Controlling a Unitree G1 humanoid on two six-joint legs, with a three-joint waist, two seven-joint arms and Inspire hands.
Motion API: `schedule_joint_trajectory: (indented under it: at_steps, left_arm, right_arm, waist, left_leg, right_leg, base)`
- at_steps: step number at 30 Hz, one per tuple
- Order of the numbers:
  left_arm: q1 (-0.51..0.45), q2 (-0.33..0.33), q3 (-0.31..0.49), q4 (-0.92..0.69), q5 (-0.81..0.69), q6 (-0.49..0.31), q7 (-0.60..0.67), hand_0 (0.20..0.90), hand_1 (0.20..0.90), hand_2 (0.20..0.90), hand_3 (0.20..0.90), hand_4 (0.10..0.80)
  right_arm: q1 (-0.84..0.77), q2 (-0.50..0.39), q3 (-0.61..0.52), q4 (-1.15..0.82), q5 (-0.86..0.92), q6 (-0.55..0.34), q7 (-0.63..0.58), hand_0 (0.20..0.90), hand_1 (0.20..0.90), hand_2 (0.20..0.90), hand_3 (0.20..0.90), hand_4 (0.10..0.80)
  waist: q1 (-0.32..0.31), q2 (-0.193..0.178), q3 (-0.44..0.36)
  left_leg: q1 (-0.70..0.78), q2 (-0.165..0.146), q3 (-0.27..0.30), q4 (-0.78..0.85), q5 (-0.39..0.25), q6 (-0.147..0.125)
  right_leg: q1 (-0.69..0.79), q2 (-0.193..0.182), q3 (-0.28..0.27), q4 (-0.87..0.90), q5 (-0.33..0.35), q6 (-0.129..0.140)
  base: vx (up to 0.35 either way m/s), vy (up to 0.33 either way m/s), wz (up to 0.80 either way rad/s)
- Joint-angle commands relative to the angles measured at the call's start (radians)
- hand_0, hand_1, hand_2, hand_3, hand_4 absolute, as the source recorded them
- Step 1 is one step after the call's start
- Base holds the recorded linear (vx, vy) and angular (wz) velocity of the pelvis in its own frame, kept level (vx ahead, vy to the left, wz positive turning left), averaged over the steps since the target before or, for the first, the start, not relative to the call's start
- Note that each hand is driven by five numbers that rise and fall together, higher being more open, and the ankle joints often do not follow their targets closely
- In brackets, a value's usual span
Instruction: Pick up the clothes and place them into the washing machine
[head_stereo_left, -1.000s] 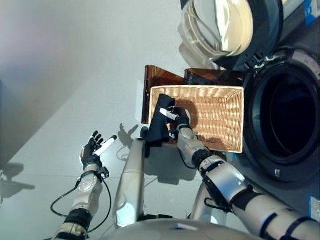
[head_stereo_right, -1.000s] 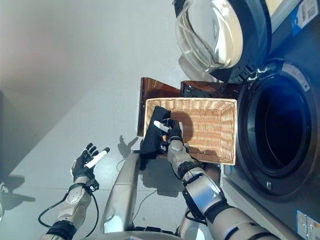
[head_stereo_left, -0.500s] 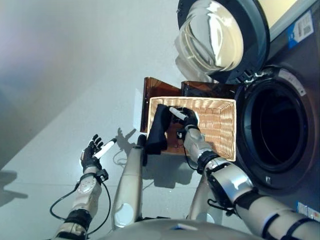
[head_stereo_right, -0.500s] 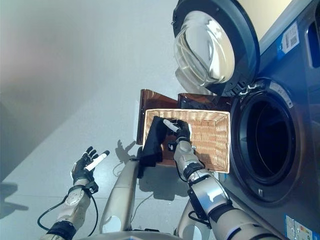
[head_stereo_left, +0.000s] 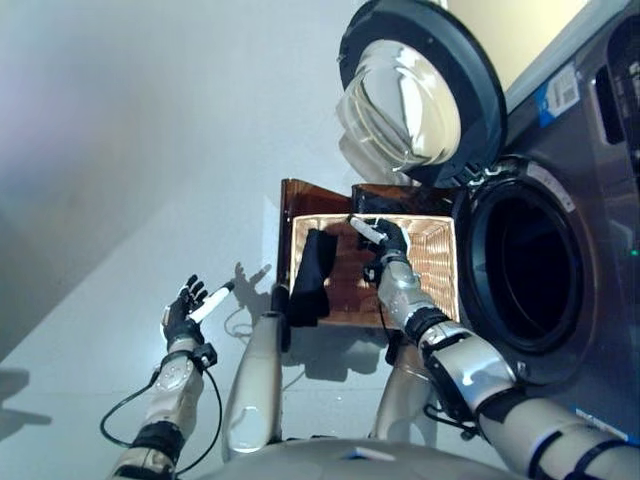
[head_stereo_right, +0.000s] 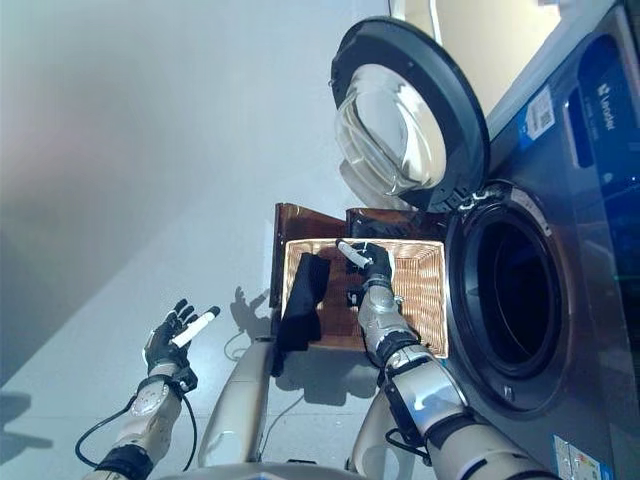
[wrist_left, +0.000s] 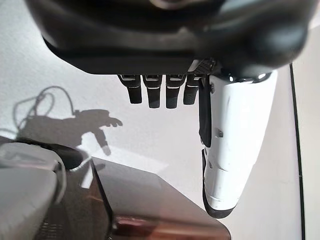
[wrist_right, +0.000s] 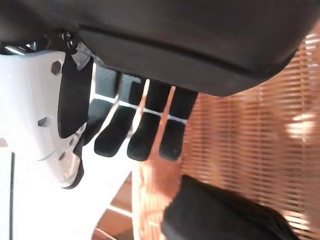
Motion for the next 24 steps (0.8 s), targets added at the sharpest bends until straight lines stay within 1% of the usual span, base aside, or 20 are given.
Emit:
schedule_joint_trajectory:
  at_steps: [1, 4, 6, 7, 8, 9, 11, 12, 15, 18, 19, 21, 24]
  left_arm:
    - [-0.003, 0.056, 0.042, 0.007, -0.004, -0.067, 0.005, 0.9, 0.9, 0.9, 0.9, 0.8]
    - [0.002, 0.054, 0.042, 0.001, -0.004, -0.067, 0.004, 0.9, 0.9, 0.9, 0.9, 0.8]
    - [0.007, 0.054, 0.046, -0.005, 0.0, -0.069, 0.009, 0.9, 0.9, 0.9, 0.9, 0.8]
    - [0.005, 0.055, 0.049, -0.005, 0.002, -0.069, 0.012, 0.9, 0.9, 0.9, 0.9, 0.8]
    - [0.005, 0.057, 0.053, -0.015, 0.007, -0.071, 0.019, 0.9, 0.9, 0.9, 0.9, 0.8]
    - [0.006, 0.057, 0.053, -0.016, 0.007, -0.071, 0.019, 0.9, 0.9, 0.9, 0.9, 0.8]
    - [0.006, 0.052, 0.061, -0.02, 0.015, -0.073, 0.029, 0.9, 0.9, 0.9, 0.9, 0.8]
    - [0.007, 0.05, 0.068, -0.025, 0.028, -0.074, 0.035, 0.9, 0.9, 0.9, 0.9, 0.8]
    - [0.015, 0.046, 0.097, -0.057, 0.068, -0.083, 0.043, 0.9, 0.9, 0.9, 0.9, 0.8]
    - [0.019, 0.048, 0.116, -0.067, 0.093, -0.101, 0.033, 0.9, 0.9, 0.9, 0.9, 0.8]
    - [0.02, 0.051, 0.117, -0.071, 0.101, -0.106, 0.031, 0.9, 0.9, 0.9, 0.9, 0.8]
    - [0.008, 0.054, 0.111, -0.065, 0.112, -0.113, 0.03, 0.9, 0.9, 0.9, 0.9, 0.8]
    - [-0.005, 0.055, 0.095, -0.074, 0.118, -0.121, 0.033, 0.9, 0.9, 0.9, 0.9, 0.8]
  right_arm:
    - [-0.009, -0.015, -0.033, -0.064, -0.015, -0.06, 0.021, 0.2, 0.2, 0.2, 0.2, 0.3]
    - [-0.01, -0.019, -0.028, -0.065, -0.032, -0.057, 0.015, 0.2, 0.2, 0.2, 0.2, 0.3]
    - [-0.018, -0.027, 0.0, -0.082, -0.119, -0.046, -0.013, 0.9, 0.9, 0.9, 0.9, 0.8]
    - [-0.021, -0.031, 0.025, -0.094, -0.169, -0.038, -0.021, 0.9, 0.9, 0.9, 0.9, 0.8]
    - [-0.028, -0.042, 0.07, -0.134, -0.259, -0.024, -0.046, 0.9, 0.9, 0.9, 0.9, 0.8]
    - [-0.028, -0.042, 0.07, -0.135, -0.259, -0.024, -0.046, 0.9, 0.9, 0.9, 0.9, 0.8]
    - [-0.022, -0.062, 0.122, -0.196, -0.385, -0.008, -0.072, 0.9, 0.9, 0.9, 0.9, 0.8]
    - [-0.013, -0.082, 0.158, -0.255, -0.478, 0.002, -0.09, 0.9, 0.9, 0.9, 0.9, 0.8]
    - [0.045, -0.155, 0.216, -0.405, -0.688, 0.02, -0.106, 0.9, 0.9, 0.9, 0.9, 0.8]
    - [0.073, -0.239, 0.284, -0.485, -0.939, 0.036, -0.12, 0.9, 0.9, 0.9, 0.9, 0.8]
    - [0.074, -0.263, 0.3, -0.5, -0.996, 0.042, -0.116, 0.9, 0.9, 0.9, 0.9, 0.8]
    - [0.061, -0.279, 0.345, -0.504, -1.095, 0.051, -0.112, 0.9, 0.9, 0.9, 0.9, 0.8]
    - [0.043, -0.267, 0.398, -0.448, -1.195, 0.064, -0.136, 0.9, 0.9, 0.9, 0.9, 0.8]
  waist:
    - [0.011, -0.01, -0.031]
    - [0.011, -0.008, -0.03]
    - [0.008, -0.009, -0.027]
    - [0.007, -0.01, -0.026]
    - [0.005, -0.013, -0.023]
    - [0.004, -0.013, -0.023]
    - [0.0, -0.015, -0.02]
    - [-0.003, -0.015, -0.017]
    - [-0.01, -0.014, -0.005]
    - [-0.007, -0.012, 0.005]
    - [-0.005, -0.012, 0.008]
    - [-0.002, -0.013, 0.016]
    - [0.005, -0.011, 0.029]
  left_leg:
    - [-0.014, 0.035, -0.026, -0.092, 0.093, -0.073]
    - [-0.011, 0.036, -0.025, -0.103, 0.099, -0.076]
    - [-0.008, 0.038, -0.022, -0.113, 0.107, -0.078]
    - [-0.012, 0.039, -0.023, -0.11, 0.108, -0.077]
    - [-0.022, 0.04, -0.025, -0.098, 0.107, -0.077]
    - [-0.022, 0.04, -0.025, -0.098, 0.107, -0.077]
    - [-0.03, 0.042, -0.028, -0.09, 0.106, -0.078]
    - [-0.034, 0.043, -0.028, -0.088, 0.107, -0.08]
    - [-0.042, 0.047, -0.028, -0.083, 0.107, -0.083]
    - [-0.05, 0.049, -0.031, -0.076, 0.104, -0.086]
    - [-0.052, 0.048, -0.033, -0.073, 0.103, -0.087]
    - [-0.058, 0.047, -0.038, -0.065, 0.102, -0.088]
    - [-0.064, 0.045, -0.039, -0.061, 0.101, -0.089]
  right_leg:
    - [0.043, -0.052, 0.027, -0.144, 0.163, -0.001]
    - [0.048, -0.051, 0.025, -0.153, 0.166, 0.0]
    - [0.048, -0.049, 0.025, -0.161, 0.17, 0.0]
    - [0.043, -0.048, 0.028, -0.158, 0.17, -0.001]
    - [0.035, -0.046, 0.031, -0.149, 0.169, -0.003]
    - [0.035, -0.046, 0.031, -0.149, 0.168, -0.003]
    - [0.028, -0.045, 0.034, -0.142, 0.167, -0.003]
    - [0.024, -0.045, 0.035, -0.14, 0.167, -0.003]
    - [0.018, -0.046, 0.034, -0.133, 0.165, -0.002]
    - [0.011, -0.05, 0.031, -0.125, 0.16, 0.002]
    - [0.01, -0.05, 0.032, -0.123, 0.159, 0.002]
    - [0.003, -0.052, 0.032, -0.114, 0.157, 0.002]
    - [0.002, -0.056, 0.029, -0.114, 0.157, 0.004]
  base:
    - [0.0, 0.0, 0.0]
    - [0.0, 0.0, 0.0]
    - [0.0, 0.0, 0.0]
    - [-0.036, -0.008, -0.01]
    - [-0.031, -0.009, -0.01]
    - [0.0, 0.0, 0.0]
    - [0.0, 0.0, 0.0]
    - [-0.032, 0.001, 0.0]
    - [-0.036, -0.003, 0.01]
    - [-0.012, -0.004, 0.0]
    - [-0.02, -0.01, 0.03]
    - [-0.011, -0.004, 0.02]
    - [-0.021, -0.002, 0.0]
